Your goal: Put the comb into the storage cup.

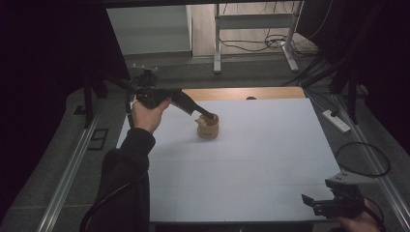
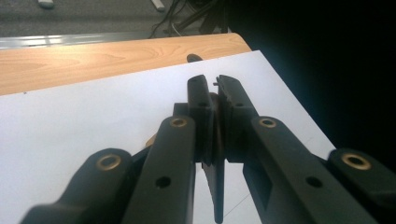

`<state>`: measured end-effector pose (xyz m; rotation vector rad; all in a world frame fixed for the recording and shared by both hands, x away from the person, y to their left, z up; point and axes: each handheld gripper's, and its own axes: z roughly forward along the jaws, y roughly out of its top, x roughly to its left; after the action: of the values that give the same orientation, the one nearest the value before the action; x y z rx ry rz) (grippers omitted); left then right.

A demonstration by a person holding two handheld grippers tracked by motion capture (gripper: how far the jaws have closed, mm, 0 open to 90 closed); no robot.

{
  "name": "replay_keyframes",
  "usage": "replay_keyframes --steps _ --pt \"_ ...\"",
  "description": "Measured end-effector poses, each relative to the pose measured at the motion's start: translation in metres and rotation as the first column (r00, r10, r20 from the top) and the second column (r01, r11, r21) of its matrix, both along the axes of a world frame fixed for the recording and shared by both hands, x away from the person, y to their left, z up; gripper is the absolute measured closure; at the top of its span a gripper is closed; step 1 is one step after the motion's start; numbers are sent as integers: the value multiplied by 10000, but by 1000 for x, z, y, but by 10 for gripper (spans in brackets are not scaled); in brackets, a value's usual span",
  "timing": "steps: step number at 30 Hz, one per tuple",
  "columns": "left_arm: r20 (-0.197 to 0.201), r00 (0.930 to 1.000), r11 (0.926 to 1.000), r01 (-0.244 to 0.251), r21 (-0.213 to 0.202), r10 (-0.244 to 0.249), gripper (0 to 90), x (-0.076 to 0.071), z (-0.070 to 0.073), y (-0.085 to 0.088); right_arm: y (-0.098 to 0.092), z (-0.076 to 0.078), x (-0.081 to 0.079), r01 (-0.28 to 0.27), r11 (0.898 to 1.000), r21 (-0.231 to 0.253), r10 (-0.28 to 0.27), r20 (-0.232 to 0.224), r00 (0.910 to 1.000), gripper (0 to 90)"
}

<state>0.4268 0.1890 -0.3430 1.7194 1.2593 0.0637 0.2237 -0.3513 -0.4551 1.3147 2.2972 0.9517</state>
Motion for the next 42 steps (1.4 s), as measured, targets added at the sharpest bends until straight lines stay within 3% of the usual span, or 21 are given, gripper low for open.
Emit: replay_keyframes --steps 13,42 --pt "-321 9995 9996 -35 271 43 840 14 -10 -9 0 0 0 7 10000 -10 -7 -24 10000 0" --pt "-878 9959 9995 -211 239 232 839 33 -37 -13 0 0 0 1 10000 -4 -1 -95 10000 0"
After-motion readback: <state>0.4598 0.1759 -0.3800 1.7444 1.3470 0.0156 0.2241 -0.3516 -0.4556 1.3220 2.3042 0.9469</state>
